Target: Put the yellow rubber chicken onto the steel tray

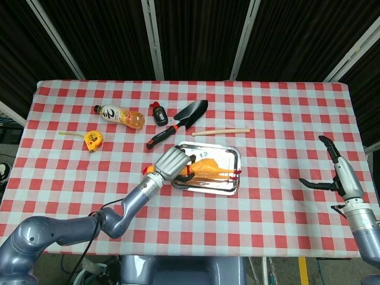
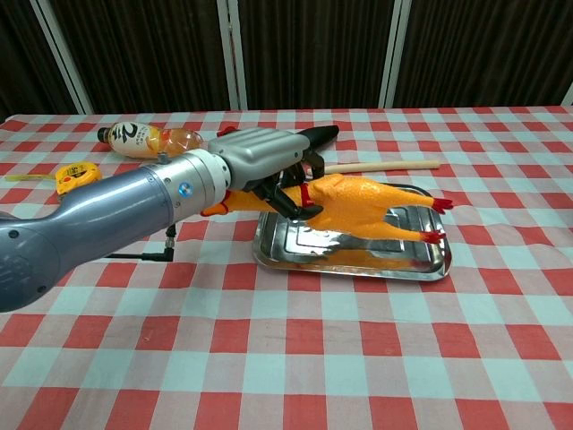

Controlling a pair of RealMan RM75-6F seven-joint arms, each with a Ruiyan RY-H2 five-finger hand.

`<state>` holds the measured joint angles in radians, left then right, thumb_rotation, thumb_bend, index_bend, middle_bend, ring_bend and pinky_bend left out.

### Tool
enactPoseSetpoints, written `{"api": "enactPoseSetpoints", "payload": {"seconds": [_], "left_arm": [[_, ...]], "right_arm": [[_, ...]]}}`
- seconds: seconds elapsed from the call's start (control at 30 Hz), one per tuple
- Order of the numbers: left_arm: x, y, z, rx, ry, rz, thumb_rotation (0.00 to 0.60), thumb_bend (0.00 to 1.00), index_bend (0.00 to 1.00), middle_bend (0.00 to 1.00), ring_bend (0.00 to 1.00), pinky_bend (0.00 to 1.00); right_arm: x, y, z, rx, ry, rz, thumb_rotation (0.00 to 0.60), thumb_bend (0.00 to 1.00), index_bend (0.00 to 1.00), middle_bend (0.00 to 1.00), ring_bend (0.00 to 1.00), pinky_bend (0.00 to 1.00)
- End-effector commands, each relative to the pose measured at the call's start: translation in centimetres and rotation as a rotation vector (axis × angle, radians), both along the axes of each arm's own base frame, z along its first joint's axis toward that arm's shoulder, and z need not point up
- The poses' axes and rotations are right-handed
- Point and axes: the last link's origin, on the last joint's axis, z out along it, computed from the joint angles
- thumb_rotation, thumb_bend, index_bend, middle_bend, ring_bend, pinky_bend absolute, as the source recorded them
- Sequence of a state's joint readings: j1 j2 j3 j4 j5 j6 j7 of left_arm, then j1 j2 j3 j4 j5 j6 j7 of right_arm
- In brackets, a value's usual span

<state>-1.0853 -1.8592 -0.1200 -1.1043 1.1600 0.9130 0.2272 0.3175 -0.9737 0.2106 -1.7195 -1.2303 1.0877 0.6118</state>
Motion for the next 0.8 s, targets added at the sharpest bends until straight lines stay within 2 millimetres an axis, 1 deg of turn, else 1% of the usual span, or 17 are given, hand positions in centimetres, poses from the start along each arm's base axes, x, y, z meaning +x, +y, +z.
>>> {"api": "enactPoseSetpoints", "payload": {"seconds": [0.03,0.07,0.1,0.13,0.17,0.2,0.23,0.33,0.47,0.57,0.6,0.67,0.73,0.8], "left_arm": [[0.1,-0.1,-0.8,0.003,0.042,-0.007,0.6,0.2,0.24,0.26,0.2,0.17],[0.0,-0.1,-0.9,0.002,0.066,-0.007,0.6,0.16,0.14,0.17,0.12,0.12],[0.0,-0.2,-1.0,0.0,0.084,-0.005,0.6,0.14,0.07,0.1,0.07,0.08],[-0.1,-0.2,-0.9,-0.002,0.095,0.0,0.6,0.11,0.03,0.05,0.03,0.05],[-0.2,-0.4,-0.8,-0.003,0.103,0.011,0.6,0.08,0.0,0.01,0.01,0.02],[-0.3,-0.5,-0.6,-0.006,0.109,0.023,0.6,0.06,0.0,0.0,0.0,0.01],[-0.5,-0.6,-0.4,-0.011,0.111,0.04,0.6,0.04,0.0,0.0,0.0,0.0],[-1.0,-0.7,1.1,0.009,0.08,0.089,0.6,0.02,0.0,0.0,0.0,0.0],[-2.1,-1.2,4.4,0.082,-0.003,0.103,0.6,0.02,0.0,0.0,0.0,0.0],[-4.2,-2.2,7.8,0.15,-0.041,0.111,0.6,0.02,0.0,0.0,0.0,0.0],[-5.2,-2.8,9.3,0.174,-0.046,0.124,0.6,0.02,0.0,0.0,0.0,0.0],[-7.1,-3.8,11.6,0.199,-0.03,0.156,0.6,0.02,0.0,0.0,0.0,0.0],[-9.2,-5.3,14.1,0.217,-0.015,0.206,0.6,0.02,0.0,0.0,0.0,0.0],[-10.9,-6.6,16.2,0.237,-0.017,0.249,0.6,0.02,0.0,0.0,0.0,0.0]], "right_arm": [[0.0,0.0,-0.1,-0.001,-0.003,0.003,0.6,0.07,0.0,0.0,0.0,0.06],[0.1,-0.1,0.0,-0.004,-0.004,0.004,0.6,0.07,0.0,0.0,0.0,0.06],[0.1,-0.1,0.0,-0.003,-0.005,0.005,0.6,0.07,0.0,0.0,0.0,0.06],[0.1,-0.2,0.0,-0.002,-0.005,0.004,0.6,0.07,0.0,0.0,0.0,0.06],[0.0,-0.2,-0.1,0.001,-0.007,0.002,0.6,0.07,0.0,0.0,0.0,0.06],[-0.1,-0.1,-0.1,0.004,-0.006,0.0,0.6,0.07,0.0,0.0,0.0,0.06],[-0.1,-0.1,-0.3,0.007,-0.006,-0.001,0.6,0.07,0.0,0.0,0.0,0.06],[-0.5,0.0,-0.3,0.005,-0.011,-0.011,0.6,0.07,0.0,0.0,0.0,0.06],[-1.1,0.2,-0.1,-0.012,-0.015,-0.017,0.6,0.07,0.0,0.0,0.0,0.07],[-1.9,0.6,0.4,-0.037,0.019,-0.023,0.6,0.08,0.0,0.02,0.0,0.07],[-2.1,0.7,0.6,-0.047,0.037,-0.024,0.6,0.13,0.0,0.03,0.01,0.07],[-2.5,1.0,0.8,-0.061,0.07,-0.026,0.6,0.3,0.0,0.05,0.03,0.08],[-3.0,1.4,1.0,-0.065,0.122,-0.022,0.6,0.38,0.0,0.07,0.05,0.09],[-3.4,1.8,1.0,-0.065,0.191,-0.012,0.6,0.39,0.0,0.07,0.05,0.09]]}}
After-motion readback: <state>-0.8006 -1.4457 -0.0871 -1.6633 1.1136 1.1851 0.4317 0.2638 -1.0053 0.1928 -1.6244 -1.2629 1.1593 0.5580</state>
